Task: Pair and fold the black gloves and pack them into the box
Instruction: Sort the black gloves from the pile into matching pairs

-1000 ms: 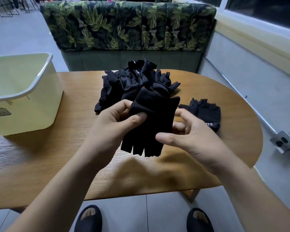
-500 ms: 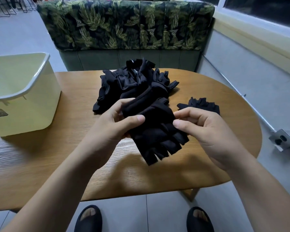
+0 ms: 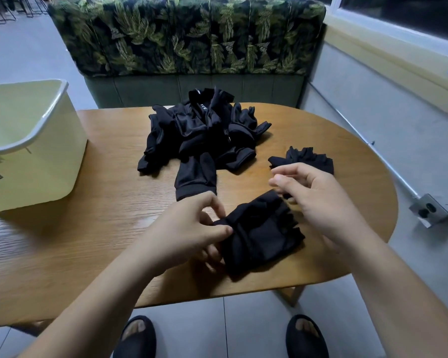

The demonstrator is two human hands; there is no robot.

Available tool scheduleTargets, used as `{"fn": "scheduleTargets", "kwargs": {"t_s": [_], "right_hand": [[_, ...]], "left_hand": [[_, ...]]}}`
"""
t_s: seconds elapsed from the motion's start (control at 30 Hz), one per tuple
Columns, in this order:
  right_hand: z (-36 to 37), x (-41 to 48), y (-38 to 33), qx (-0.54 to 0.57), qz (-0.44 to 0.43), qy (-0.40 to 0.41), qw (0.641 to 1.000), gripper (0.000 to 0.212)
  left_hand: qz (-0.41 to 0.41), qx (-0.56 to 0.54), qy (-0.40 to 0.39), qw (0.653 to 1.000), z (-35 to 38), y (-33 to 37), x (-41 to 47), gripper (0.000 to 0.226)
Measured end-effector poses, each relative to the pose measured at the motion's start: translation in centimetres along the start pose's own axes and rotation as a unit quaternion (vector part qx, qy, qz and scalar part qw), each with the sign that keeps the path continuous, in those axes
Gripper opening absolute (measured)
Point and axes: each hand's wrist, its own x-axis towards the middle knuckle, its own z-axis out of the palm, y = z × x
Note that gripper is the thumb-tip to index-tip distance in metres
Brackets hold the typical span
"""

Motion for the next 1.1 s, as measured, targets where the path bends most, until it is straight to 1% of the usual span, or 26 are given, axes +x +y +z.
{"fn": "scheduleTargets", "kwargs": {"t_s": [0.07, 0.13, 0.2, 0.27, 0.33, 0.37, 0.43, 0.5, 0.57, 0.63, 0.77, 0.83, 0.9, 0.97, 1.1], "right_hand": [[0.3, -0.3, 0.2, -0.083, -0.052, 0.033, 0.995, 0.011], [0.7, -1.0, 0.0, -0.164, -0.091, 0.052, 0.981, 0.009], [1.2, -1.9, -0.2, -0.214, -0.096, 0.030, 0.972, 0.013], [1.9, -2.7, -0.2, -0.249, -0.073, -0.021, 0.966, 0.014], [2.6, -3.3, 0.0, -0.286, -0.053, -0.065, 0.955, 0.012], [2.9, -3.4, 0.1, -0.305, -0.051, -0.075, 0.948, 0.011], [3.2, -3.5, 0.3, -0.332, -0.056, -0.088, 0.938, 0.016], [3.4, -3.4, 0.4, -0.347, -0.068, -0.099, 0.930, 0.023], [3.5, -3.3, 0.5, -0.359, -0.081, -0.110, 0.923, 0.027], [3.6, -3.1, 0.8, -0.369, -0.099, -0.121, 0.916, 0.029], [3.7, -2.4, 1.3, -0.374, -0.137, -0.127, 0.908, 0.046], [3.6, -2.2, 1.6, -0.375, -0.145, -0.119, 0.908, 0.054], [3.4, -2.0, 1.8, -0.376, -0.149, -0.109, 0.908, 0.056], [3.2, -1.8, 1.8, -0.382, -0.152, -0.100, 0.906, 0.056], [3.2, -1.8, 1.8, -0.399, -0.152, -0.094, 0.899, 0.055]], "left_hand": [[-0.003, 0.062, 0.045, 0.997, 0.0, -0.3, 0.3, 0.019], [0.018, 0.184, 0.078, 0.980, -0.3, -0.7, 0.7, 0.026], [0.025, 0.287, 0.076, 0.955, -0.7, -1.0, 0.9, 0.033], [0.010, 0.317, 0.039, 0.948, -0.9, -1.0, 0.8, 0.037], [0.006, 0.313, 0.013, 0.950, -0.8, -1.0, 0.6, 0.034], [0.015, 0.301, 0.017, 0.953, -0.7, -0.9, 0.5, 0.032], [0.045, 0.265, 0.064, 0.961, -0.5, -0.7, 0.4, 0.032], [0.074, 0.238, 0.124, 0.960, 0.1, -0.5, 0.5, 0.037], [0.095, 0.230, 0.144, 0.958, 1.0, -0.2, 0.5, 0.046], [0.115, 0.246, 0.151, 0.951, 2.1, -0.2, 0.6, 0.051], [0.124, 0.281, 0.196, 0.931, 3.3, -0.4, 1.1, 0.041], [0.124, 0.283, 0.211, 0.928, 3.1, -0.6, 1.4, 0.037], [0.106, 0.252, 0.204, 0.940, 2.4, -0.8, 1.4, 0.036], [0.073, 0.211, 0.180, 0.958, 1.3, -1.0, 1.4, 0.033], [0.017, 0.180, 0.118, 0.976, -0.4, -1.1, 1.4, 0.015]]}}
